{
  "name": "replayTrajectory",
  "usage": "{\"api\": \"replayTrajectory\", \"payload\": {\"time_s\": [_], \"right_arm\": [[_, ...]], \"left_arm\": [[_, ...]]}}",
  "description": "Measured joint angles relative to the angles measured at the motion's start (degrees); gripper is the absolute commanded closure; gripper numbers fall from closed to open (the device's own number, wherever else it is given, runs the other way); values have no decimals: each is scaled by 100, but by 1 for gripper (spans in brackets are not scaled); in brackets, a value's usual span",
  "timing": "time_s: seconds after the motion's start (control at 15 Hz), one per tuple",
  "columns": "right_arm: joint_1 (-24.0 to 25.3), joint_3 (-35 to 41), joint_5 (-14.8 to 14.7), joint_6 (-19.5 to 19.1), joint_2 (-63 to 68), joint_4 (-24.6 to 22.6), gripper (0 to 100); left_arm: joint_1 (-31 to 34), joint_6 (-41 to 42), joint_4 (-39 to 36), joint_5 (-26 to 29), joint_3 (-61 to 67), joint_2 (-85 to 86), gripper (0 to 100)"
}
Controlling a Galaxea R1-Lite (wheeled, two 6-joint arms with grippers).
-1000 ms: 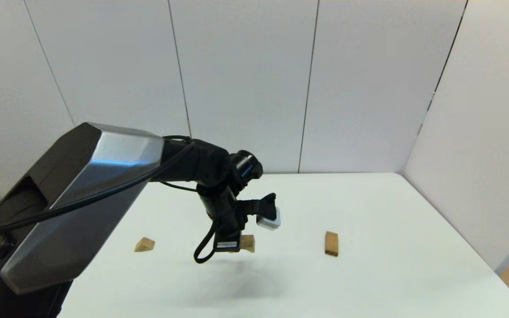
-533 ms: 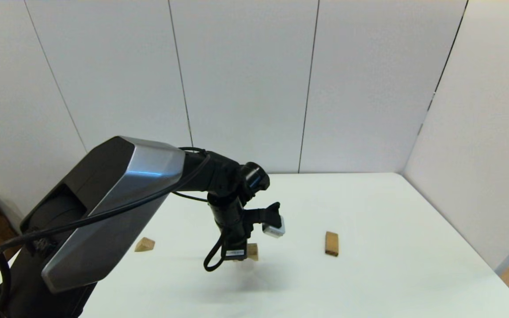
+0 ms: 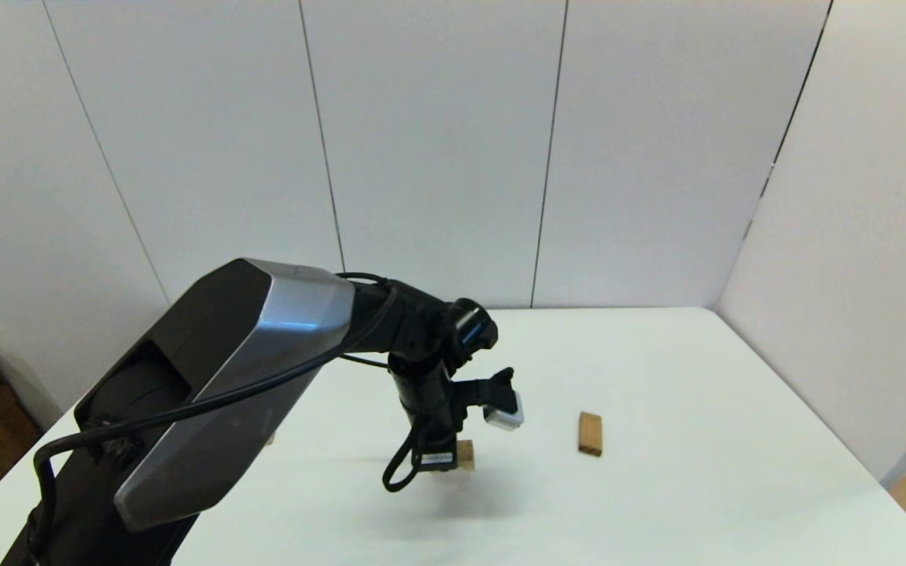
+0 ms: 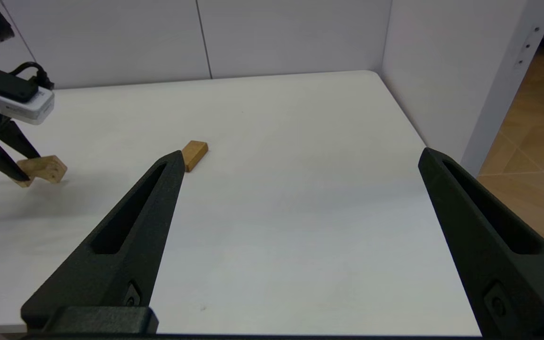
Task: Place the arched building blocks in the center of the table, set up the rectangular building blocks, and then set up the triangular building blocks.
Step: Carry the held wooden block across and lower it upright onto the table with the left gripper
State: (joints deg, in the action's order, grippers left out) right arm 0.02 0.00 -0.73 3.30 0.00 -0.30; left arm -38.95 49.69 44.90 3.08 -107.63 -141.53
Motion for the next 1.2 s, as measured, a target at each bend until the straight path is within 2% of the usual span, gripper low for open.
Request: {"api": "replayTrajectory", "payload": {"time_s": [0.67, 1.2], "right_arm": [[0, 0, 2, 0, 0, -2, 0], [2, 0, 0, 2, 0, -2, 0]], "left_arm": [[-66, -143, 5, 20, -127, -102, 100], [-104, -107, 400, 22, -312, -180, 100]]}}
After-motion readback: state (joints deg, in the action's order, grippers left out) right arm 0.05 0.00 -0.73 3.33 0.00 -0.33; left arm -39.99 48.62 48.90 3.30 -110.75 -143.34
